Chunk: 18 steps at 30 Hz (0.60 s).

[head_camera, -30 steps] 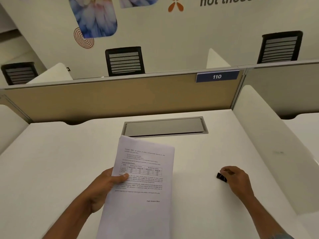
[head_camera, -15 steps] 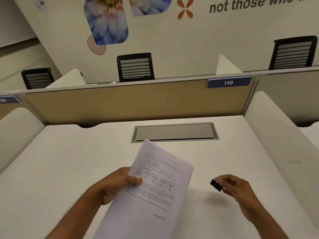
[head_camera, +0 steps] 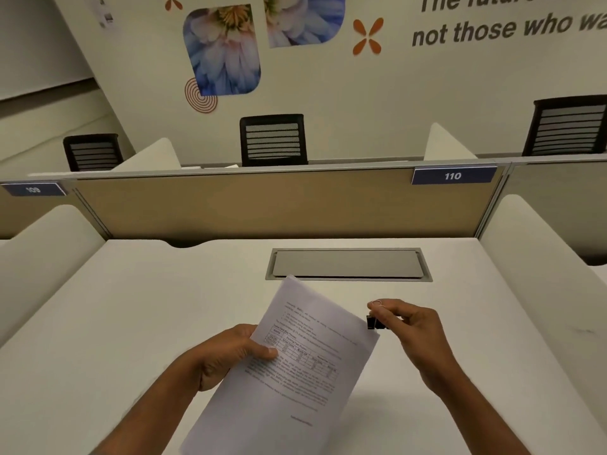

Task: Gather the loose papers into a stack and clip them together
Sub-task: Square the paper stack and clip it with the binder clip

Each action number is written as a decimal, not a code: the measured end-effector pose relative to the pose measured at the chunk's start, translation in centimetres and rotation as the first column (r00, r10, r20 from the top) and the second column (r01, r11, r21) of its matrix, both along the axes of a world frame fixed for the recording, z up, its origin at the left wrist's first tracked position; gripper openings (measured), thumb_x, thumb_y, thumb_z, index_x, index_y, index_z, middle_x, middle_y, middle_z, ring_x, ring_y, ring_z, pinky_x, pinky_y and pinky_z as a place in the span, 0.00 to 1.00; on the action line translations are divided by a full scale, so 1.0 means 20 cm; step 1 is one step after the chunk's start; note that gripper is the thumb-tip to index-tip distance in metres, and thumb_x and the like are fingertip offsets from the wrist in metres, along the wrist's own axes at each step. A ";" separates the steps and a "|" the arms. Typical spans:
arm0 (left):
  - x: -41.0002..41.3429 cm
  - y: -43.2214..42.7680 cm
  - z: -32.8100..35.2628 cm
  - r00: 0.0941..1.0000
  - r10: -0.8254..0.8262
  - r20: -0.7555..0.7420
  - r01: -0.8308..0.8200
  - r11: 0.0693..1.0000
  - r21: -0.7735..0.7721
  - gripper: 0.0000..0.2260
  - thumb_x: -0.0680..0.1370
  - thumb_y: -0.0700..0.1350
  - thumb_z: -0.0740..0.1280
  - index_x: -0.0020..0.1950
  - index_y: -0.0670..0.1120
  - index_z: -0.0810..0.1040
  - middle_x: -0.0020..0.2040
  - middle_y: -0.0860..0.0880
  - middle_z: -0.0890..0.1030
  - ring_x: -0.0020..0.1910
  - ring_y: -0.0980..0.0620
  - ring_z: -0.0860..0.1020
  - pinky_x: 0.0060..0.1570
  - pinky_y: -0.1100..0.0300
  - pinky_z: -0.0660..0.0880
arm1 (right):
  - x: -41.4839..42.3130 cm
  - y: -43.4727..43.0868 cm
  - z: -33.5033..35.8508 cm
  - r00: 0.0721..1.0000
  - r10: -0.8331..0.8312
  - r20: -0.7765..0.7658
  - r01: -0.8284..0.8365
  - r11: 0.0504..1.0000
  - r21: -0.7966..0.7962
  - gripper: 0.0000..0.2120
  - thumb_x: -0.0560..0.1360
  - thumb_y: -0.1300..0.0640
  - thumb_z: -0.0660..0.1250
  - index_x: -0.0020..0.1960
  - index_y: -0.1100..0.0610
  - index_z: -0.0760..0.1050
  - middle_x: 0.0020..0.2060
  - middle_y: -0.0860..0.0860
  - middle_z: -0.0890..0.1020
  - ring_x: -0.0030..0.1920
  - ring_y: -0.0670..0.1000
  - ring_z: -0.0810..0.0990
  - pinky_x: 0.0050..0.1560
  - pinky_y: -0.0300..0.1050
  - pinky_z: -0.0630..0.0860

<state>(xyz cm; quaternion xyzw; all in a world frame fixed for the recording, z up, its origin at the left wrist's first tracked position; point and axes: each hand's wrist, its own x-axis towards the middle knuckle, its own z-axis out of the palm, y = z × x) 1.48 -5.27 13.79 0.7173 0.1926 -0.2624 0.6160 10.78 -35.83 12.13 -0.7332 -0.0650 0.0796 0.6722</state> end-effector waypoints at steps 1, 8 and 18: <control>-0.01 0.01 0.00 1.000 0.017 0.015 -0.017 1.000 -0.006 0.15 0.78 0.42 0.71 0.64 0.44 0.81 0.59 0.42 0.86 0.58 0.38 0.83 0.62 0.41 0.79 | 0.00 0.02 0.02 1.000 -0.004 0.008 0.003 1.000 0.014 0.05 0.76 0.58 0.73 0.44 0.53 0.88 0.45 0.47 0.89 0.48 0.47 0.87 0.52 0.41 0.80; -0.08 -0.01 0.03 0.979 0.041 0.200 -0.050 0.998 0.043 0.19 0.76 0.50 0.74 0.66 0.50 0.77 0.58 0.47 0.85 0.55 0.42 0.85 0.56 0.43 0.82 | -0.14 0.26 0.10 0.996 0.089 -0.027 -0.084 0.986 0.147 0.08 0.74 0.65 0.73 0.40 0.58 0.89 0.43 0.52 0.90 0.45 0.49 0.87 0.47 0.41 0.82; -0.17 -0.04 -0.01 0.974 0.133 0.186 -0.128 0.991 -0.039 0.21 0.74 0.51 0.75 0.65 0.47 0.79 0.57 0.44 0.86 0.55 0.39 0.85 0.59 0.41 0.80 | -0.33 0.50 0.03 0.960 0.193 -0.205 -0.172 0.979 0.114 0.08 0.74 0.54 0.75 0.42 0.58 0.88 0.43 0.51 0.89 0.48 0.50 0.86 0.55 0.45 0.81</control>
